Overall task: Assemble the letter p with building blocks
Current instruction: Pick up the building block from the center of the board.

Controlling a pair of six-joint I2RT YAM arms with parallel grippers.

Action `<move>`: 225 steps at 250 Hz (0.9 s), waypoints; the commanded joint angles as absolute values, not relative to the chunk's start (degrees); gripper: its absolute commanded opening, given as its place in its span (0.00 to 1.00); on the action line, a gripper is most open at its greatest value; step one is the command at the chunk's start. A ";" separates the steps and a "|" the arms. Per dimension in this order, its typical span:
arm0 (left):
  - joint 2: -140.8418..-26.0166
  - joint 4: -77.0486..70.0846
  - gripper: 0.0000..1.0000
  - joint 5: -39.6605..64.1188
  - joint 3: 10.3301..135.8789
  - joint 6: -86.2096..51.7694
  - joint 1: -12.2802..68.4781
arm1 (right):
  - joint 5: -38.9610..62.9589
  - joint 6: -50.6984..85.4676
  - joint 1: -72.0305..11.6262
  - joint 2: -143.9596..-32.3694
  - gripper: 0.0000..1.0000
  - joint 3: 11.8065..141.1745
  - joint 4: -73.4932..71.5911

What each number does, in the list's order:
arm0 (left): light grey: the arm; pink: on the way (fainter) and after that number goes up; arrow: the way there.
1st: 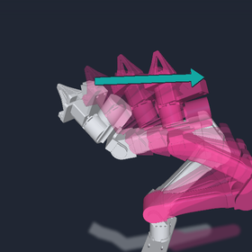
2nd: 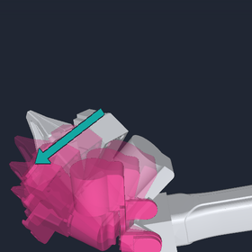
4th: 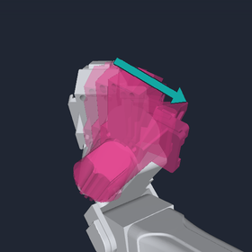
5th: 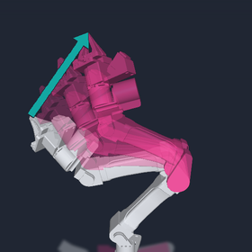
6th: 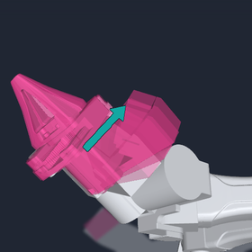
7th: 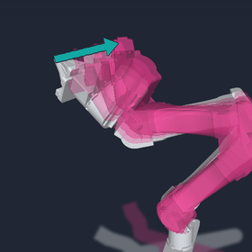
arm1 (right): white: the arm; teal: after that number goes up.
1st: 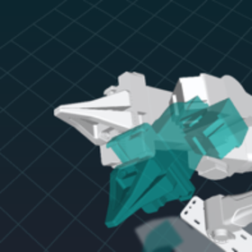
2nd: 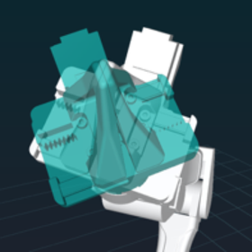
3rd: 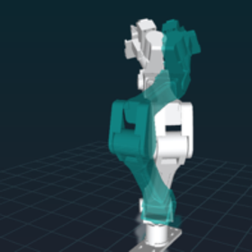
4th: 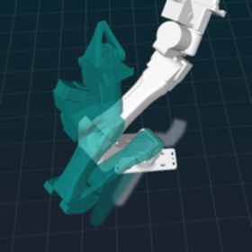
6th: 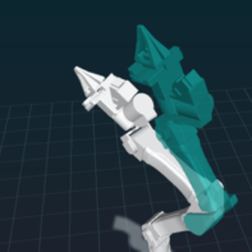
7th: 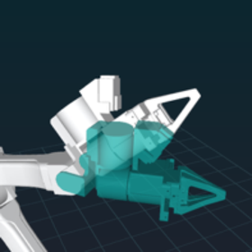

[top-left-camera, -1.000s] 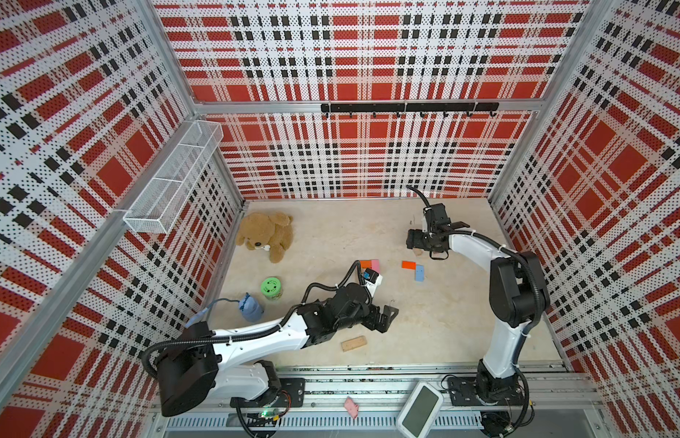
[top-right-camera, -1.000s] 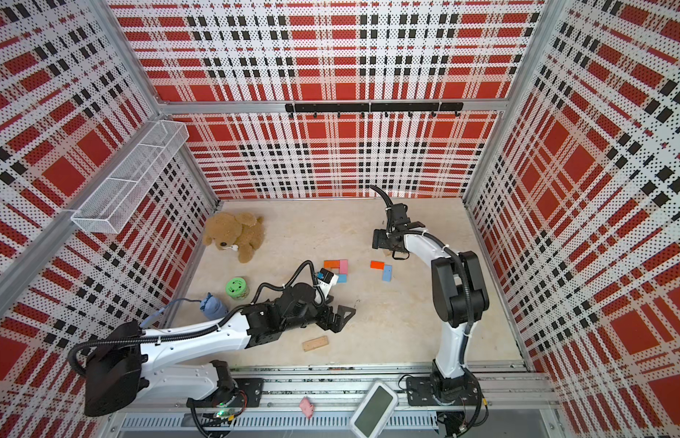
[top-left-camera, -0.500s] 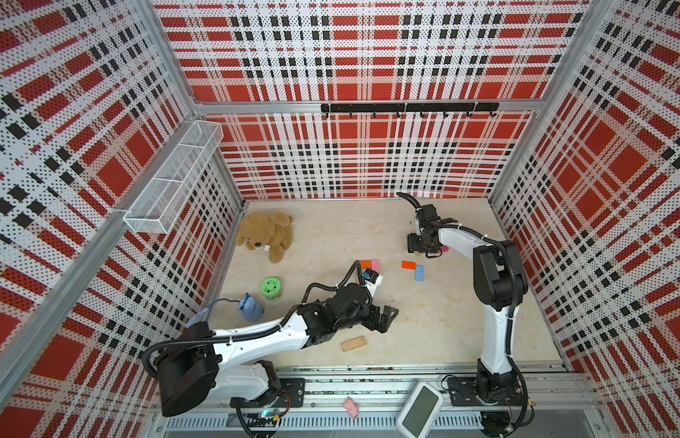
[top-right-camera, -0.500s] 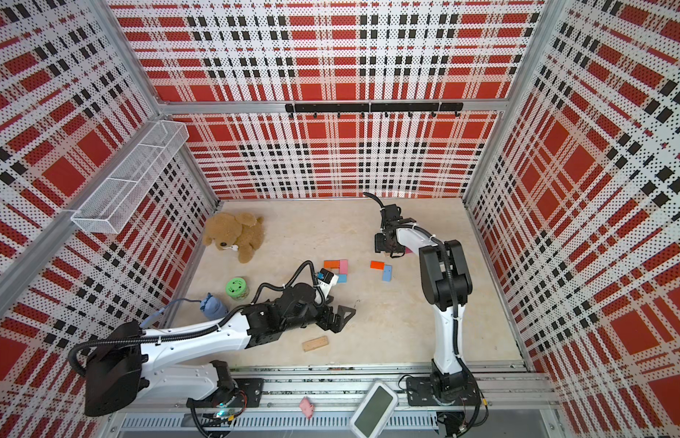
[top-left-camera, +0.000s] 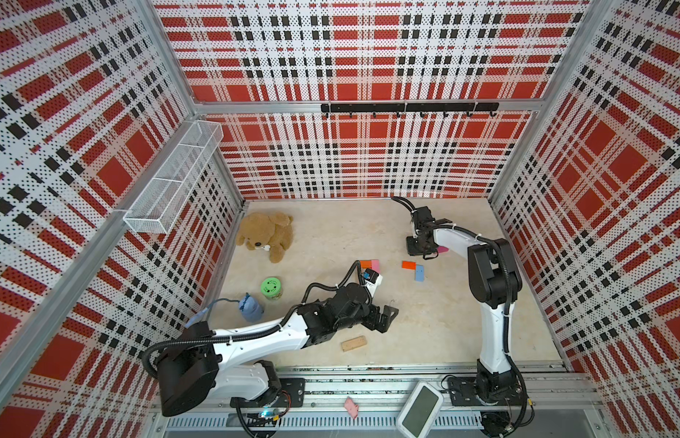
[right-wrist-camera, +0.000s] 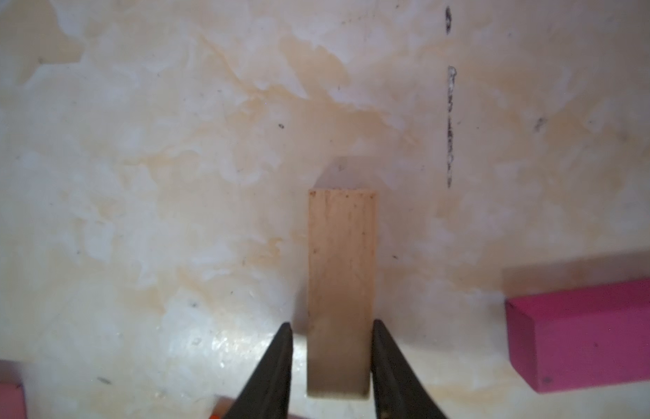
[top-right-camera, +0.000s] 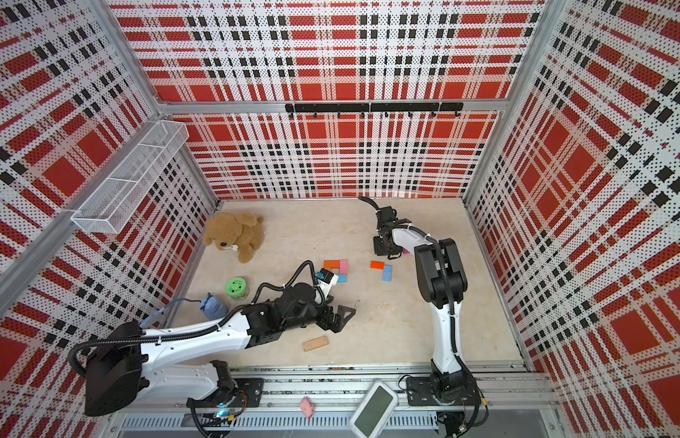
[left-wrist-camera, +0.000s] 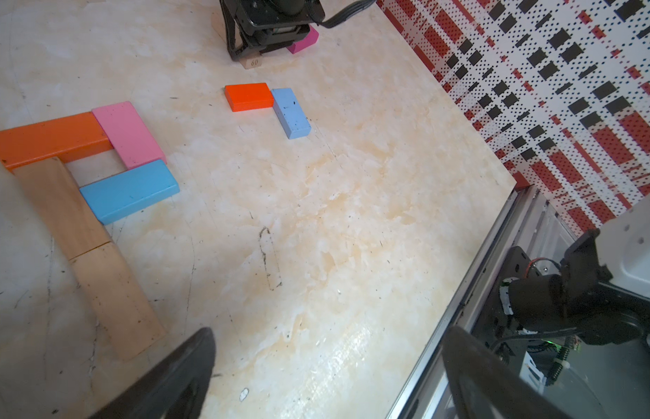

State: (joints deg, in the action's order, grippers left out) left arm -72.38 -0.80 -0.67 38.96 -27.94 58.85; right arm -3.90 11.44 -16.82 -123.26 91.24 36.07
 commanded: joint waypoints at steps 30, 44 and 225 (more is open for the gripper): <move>-72.67 -0.62 0.99 -1.05 40.30 -27.66 58.45 | -5.62 11.22 -17.38 -124.10 0.30 93.10 36.04; -72.64 -0.62 0.99 -1.14 40.27 -27.68 58.47 | -5.89 11.38 -17.36 -124.19 0.30 93.08 36.12; -66.09 -0.13 1.00 -4.39 37.82 -29.85 59.28 | -10.83 23.18 -25.93 -104.33 0.16 81.93 35.76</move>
State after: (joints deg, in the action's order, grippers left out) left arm -69.52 -0.56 -1.78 38.83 -28.69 58.89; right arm -7.66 17.91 -24.03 -110.76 85.06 35.70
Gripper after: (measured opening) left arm 0.994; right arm 0.265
